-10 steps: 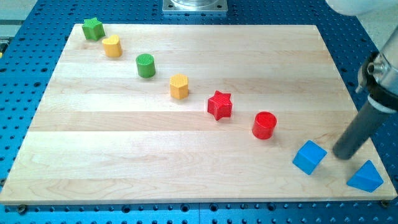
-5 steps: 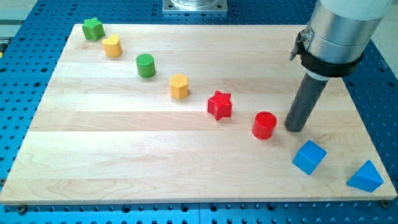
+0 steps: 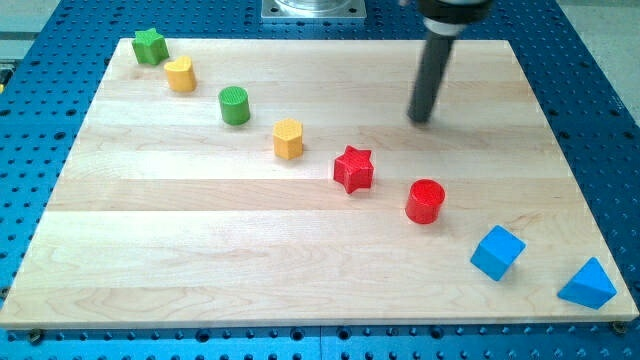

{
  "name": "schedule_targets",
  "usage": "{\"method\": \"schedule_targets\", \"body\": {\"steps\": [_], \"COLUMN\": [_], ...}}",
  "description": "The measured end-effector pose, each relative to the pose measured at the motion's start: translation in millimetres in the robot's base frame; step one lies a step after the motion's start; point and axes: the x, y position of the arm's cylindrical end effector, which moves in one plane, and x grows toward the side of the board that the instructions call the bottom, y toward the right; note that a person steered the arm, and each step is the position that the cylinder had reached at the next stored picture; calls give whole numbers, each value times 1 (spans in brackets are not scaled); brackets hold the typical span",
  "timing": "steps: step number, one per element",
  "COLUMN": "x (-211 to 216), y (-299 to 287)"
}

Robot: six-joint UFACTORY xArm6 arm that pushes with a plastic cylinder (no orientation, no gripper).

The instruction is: Move the green circle and red star to the red circle

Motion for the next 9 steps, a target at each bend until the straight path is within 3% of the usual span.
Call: {"method": "schedule_targets", "body": {"steps": [1, 2, 3, 5, 7, 8, 9], "x": [-28, -6, 46, -22, 31, -3, 38], "y": [-73, -159, -203, -176, -252, -258, -300]}}
